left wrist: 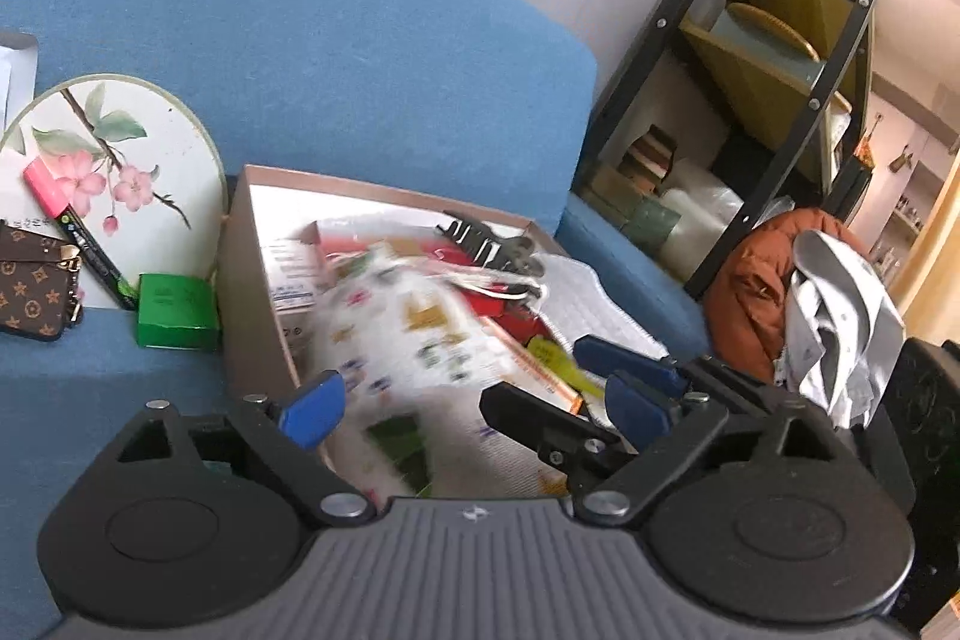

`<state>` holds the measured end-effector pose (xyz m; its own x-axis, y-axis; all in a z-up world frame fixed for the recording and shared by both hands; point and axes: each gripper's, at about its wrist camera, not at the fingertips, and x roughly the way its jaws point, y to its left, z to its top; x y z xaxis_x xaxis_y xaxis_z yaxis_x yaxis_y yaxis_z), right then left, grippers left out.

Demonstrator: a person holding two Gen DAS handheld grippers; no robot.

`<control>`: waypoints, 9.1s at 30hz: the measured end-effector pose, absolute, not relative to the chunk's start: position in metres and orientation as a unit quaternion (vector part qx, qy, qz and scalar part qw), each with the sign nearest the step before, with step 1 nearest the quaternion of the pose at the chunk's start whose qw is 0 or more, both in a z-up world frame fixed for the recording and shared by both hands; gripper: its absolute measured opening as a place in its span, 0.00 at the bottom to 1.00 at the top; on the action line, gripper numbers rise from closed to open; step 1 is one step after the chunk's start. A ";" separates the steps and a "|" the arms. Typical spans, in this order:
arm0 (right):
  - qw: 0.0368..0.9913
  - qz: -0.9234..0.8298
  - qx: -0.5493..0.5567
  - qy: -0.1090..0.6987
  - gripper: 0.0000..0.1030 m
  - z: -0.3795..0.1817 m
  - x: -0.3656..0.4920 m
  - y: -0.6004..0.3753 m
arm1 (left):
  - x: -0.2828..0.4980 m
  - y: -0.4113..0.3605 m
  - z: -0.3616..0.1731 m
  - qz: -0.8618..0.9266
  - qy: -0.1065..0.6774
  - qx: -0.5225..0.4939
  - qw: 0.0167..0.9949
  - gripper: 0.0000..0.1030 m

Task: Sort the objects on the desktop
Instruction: 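Carry the drawstring bag into the cardboard box and open both grippers, then move the left gripper to the brown monogram phone case, then close the left gripper on the brown monogram phone case, then lift the phone case with the left gripper while the right gripper also grips it, then lower the phone case into the cardboard box and open both grippers, then move the left gripper to the pink-capped marker beside the fan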

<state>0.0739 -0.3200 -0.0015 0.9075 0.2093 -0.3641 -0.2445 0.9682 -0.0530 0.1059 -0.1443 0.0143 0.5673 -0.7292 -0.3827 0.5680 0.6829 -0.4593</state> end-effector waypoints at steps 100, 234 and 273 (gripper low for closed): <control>0.910 0.243 -0.058 0.331 0.72 -0.073 0.091 -0.143 | 0.086 0.083 -0.073 -0.205 0.364 -0.168 0.893 0.65; 0.989 0.056 -0.111 0.082 0.98 0.031 0.097 -0.210 | 0.103 -0.029 0.032 -0.161 0.274 -0.093 0.944 0.97; 0.952 0.032 -0.156 0.260 0.87 -0.093 0.239 -0.083 | 0.288 0.023 -0.091 -0.210 0.315 -0.094 0.921 0.87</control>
<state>0.2388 -0.0834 -0.0933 0.8631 -0.0212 -0.5045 -0.1412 0.9491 -0.2815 0.2880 0.0226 -0.0910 0.7129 -0.4461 -0.5410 0.3282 0.8941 -0.3048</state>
